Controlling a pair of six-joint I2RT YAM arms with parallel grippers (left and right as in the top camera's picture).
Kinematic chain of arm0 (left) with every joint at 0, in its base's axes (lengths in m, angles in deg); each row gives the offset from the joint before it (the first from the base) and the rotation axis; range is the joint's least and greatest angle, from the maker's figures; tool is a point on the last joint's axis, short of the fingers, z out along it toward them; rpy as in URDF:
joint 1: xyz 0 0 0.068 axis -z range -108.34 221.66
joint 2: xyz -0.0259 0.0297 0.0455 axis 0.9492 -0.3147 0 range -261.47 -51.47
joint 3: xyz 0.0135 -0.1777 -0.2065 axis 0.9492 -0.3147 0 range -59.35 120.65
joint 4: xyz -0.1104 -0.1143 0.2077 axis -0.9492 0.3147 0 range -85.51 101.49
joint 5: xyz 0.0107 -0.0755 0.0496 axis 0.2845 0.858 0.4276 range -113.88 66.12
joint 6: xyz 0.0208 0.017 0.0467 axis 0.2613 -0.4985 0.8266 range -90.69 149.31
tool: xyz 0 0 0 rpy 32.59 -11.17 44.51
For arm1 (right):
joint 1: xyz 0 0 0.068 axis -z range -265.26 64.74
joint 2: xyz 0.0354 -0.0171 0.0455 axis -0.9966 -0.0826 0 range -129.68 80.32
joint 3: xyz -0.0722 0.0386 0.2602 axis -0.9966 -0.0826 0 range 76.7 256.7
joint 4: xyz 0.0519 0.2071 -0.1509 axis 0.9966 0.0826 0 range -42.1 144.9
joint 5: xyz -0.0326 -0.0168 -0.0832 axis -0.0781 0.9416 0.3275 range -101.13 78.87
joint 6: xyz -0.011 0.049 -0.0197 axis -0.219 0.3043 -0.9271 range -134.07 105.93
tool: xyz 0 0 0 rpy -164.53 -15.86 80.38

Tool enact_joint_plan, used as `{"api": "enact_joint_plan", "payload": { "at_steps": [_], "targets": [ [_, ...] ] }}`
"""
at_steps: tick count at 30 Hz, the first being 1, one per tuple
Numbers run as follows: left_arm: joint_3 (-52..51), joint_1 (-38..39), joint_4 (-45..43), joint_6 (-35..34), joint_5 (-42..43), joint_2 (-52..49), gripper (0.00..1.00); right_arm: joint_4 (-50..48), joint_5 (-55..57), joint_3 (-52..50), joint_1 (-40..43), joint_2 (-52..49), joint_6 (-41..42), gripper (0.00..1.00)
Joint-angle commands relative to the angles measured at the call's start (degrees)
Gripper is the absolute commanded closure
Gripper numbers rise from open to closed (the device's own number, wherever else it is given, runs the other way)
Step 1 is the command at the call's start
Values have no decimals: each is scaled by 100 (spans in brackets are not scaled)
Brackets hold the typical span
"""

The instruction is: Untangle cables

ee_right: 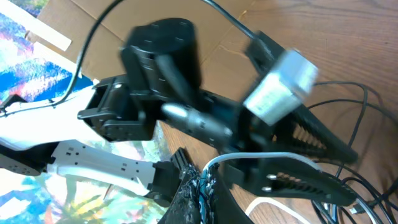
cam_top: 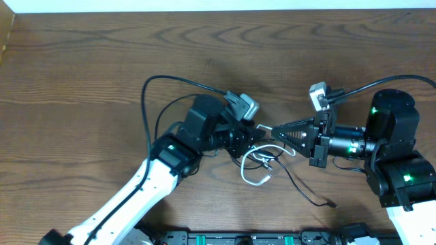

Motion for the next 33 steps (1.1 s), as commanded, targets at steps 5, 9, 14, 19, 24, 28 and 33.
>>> {"api": "enact_joint_plan", "payload": {
  "at_steps": [5,9,14,19,24,28,33],
  "targets": [
    [9,-2,35,-205,-81,-225,92,-7,28,79,179,13,57,99],
    [11,-96,-256,-876,-103,-221,92,234,1381,76,184,9,-31,90],
    [11,-503,-527,-2184,-101,-149,93,1217,3731,76,179,-103,367,27],
    [11,-920,-525,-3421,-94,-116,92,2131,4813,57,177,-400,1029,16],
    [11,-999,-525,-4402,-61,-116,92,2177,4603,-81,-17,-811,280,19],
    [11,-999,-525,-4642,37,-116,92,1882,4649,-295,-210,-1237,225,21],
    [11,-999,-520,-4640,101,-116,92,1453,4581,-420,-487,-1740,219,22]
  ]
}}
